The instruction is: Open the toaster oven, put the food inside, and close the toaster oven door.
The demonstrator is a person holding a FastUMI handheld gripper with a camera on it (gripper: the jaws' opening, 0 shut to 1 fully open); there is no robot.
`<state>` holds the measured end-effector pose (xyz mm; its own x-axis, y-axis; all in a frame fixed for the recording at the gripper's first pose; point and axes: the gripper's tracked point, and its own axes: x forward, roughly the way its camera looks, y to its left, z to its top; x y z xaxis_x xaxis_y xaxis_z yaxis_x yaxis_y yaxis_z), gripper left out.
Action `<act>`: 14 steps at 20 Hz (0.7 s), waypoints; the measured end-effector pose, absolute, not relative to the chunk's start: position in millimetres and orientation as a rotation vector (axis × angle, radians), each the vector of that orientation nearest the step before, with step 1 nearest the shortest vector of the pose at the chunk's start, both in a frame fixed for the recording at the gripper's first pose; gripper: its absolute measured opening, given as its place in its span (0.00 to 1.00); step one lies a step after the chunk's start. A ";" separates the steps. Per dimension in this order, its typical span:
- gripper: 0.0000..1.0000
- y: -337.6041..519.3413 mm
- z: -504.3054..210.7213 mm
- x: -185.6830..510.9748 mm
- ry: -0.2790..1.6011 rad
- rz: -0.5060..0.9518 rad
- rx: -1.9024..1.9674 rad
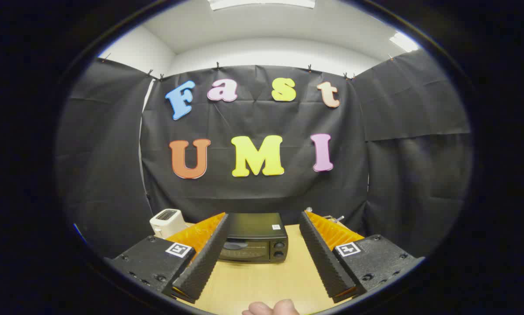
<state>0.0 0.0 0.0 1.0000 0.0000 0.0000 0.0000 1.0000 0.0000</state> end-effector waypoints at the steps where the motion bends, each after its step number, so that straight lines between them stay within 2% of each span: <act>1: 1.00 2.0 0.8 0.0 0.000 0.004 0.001; 14: 1.00 12.4 7.1 0.0 0.002 0.031 0.012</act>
<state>0.0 12.4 7.1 0.9995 0.0309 -0.0021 -0.0309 0.9994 0.0125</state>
